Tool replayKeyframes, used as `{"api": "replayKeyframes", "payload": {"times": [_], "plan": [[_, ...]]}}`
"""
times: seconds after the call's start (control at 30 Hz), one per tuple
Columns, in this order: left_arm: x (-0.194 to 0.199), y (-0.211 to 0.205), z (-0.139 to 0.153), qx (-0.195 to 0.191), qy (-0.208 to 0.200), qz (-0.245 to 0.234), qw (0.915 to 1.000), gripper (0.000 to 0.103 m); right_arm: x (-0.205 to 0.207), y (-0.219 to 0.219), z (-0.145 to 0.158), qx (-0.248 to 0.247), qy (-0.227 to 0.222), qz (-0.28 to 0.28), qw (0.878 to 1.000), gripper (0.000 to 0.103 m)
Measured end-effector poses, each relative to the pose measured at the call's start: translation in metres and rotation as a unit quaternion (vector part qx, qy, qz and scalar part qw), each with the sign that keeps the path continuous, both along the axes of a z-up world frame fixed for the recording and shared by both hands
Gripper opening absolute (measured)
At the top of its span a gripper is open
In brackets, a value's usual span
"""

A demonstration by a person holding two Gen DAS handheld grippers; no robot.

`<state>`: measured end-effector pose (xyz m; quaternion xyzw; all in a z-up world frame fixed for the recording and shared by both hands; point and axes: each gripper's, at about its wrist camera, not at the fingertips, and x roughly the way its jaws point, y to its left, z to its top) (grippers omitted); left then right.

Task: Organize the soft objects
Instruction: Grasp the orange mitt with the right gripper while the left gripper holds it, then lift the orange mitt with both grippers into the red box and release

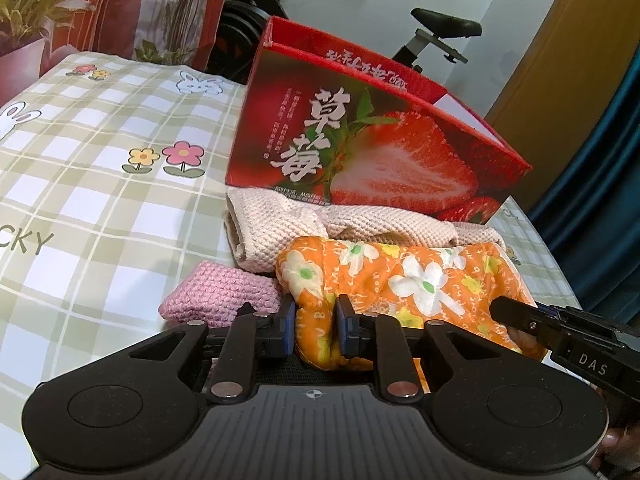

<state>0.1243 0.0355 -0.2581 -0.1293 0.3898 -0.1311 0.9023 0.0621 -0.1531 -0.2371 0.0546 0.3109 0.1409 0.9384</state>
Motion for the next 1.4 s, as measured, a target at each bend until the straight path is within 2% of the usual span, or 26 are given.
{"api": "replayKeyframes", "payload": {"times": [0.23,0.47,0.63,0.77,0.97,1.17,1.27,1.4], "plan": [[-0.010,0.002,0.029,-0.007,-0.059,-0.011,0.9982,0.016,-0.008,0.000,0.029,-0.017,-0.052,0.016,0.998,0.009],[-0.012,-0.004,0.074,0.004,-0.134,-0.023,0.9907,0.016,-0.003,-0.001,0.059,-0.026,-0.086,0.018,0.996,0.009],[0.008,-0.008,0.107,0.010,-0.177,-0.019,0.9839,0.016,0.022,-0.002,0.087,-0.024,-0.109,0.022,0.994,0.009],[0.035,-0.012,0.127,0.016,-0.200,-0.009,0.9796,0.016,0.055,0.004,0.107,-0.045,-0.132,0.027,0.990,0.008],[0.084,-0.013,0.142,0.010,-0.208,0.015,0.9780,0.016,0.117,0.015,0.116,-0.083,-0.154,0.003,0.985,0.008],[0.126,-0.024,0.138,0.033,-0.213,0.035,0.9758,0.016,0.170,0.036,0.098,-0.137,-0.162,-0.035,0.977,0.008],[0.143,-0.025,0.130,0.035,-0.204,0.040,0.9775,0.016,0.189,0.042,0.086,-0.151,-0.153,-0.045,0.976,0.008],[0.161,-0.025,0.115,0.040,-0.166,0.039,0.9845,0.018,0.205,0.041,0.070,-0.153,-0.121,-0.049,0.980,0.008]]}}
